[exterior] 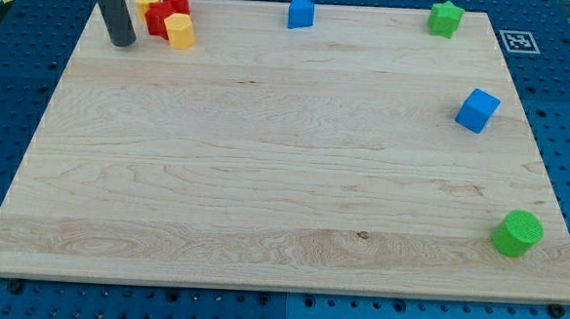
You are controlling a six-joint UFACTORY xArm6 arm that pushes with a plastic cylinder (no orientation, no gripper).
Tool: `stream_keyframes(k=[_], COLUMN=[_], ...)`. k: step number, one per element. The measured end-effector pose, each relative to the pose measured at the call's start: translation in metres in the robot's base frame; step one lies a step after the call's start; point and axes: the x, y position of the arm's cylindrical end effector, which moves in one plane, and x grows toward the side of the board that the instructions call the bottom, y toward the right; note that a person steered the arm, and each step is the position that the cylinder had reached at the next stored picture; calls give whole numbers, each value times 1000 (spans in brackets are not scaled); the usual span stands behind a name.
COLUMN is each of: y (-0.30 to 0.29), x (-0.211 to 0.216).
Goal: Touch the top of yellow heart
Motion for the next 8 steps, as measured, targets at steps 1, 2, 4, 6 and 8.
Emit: stream_keyframes(k=[1,2,4,6,8], y=[-9,-9,-20,-31,-25], x=[-11,-12,-23,-99,-99])
